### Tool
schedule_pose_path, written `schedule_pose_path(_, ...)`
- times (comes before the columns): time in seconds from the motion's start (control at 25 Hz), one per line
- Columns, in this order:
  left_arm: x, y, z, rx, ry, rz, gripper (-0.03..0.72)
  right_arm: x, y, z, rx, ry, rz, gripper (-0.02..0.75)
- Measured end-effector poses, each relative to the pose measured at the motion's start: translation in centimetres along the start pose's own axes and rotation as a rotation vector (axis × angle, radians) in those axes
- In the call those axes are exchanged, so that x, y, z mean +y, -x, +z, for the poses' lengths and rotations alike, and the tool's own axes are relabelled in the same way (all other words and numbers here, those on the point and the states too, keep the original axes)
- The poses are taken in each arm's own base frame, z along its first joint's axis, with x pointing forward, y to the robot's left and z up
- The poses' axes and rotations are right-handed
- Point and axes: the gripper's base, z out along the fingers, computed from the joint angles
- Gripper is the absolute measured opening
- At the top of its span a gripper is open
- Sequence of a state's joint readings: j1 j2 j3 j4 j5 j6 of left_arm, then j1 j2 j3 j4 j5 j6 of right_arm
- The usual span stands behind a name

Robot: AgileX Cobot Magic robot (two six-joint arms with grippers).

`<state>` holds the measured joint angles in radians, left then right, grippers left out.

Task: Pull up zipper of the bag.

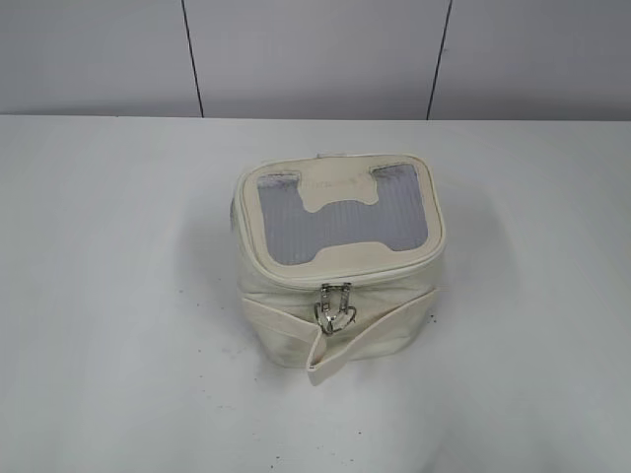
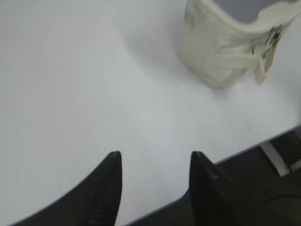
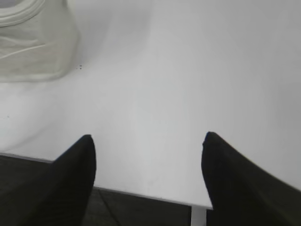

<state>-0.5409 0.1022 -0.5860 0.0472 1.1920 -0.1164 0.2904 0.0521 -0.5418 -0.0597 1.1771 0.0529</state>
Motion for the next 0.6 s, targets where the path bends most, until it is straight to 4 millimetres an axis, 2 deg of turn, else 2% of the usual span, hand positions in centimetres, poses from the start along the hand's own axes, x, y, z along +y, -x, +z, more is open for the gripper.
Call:
schedule_pose_path(0.12, 0.1, -1.0, -1.2, -0.107, -0.016, 0.001, 0.361, 0.0, -0.5, -0.6, -0.07, 0.003, -0.008, 0.545)
schedule_pose_path(0.4, -0.3, -0.1, 0.2, -0.133, -0.043, 0.025, 0.361, 0.3, -0.3, 0.2, -0.124, 0.038, -0.018, 0.546)
schedule_pose_path(0.6, -0.3, 0.0, 0.4, -0.138, -0.044, 0.029, 0.361, 0.3, -0.2, 0.2, -0.132, 0.039, -0.018, 0.546)
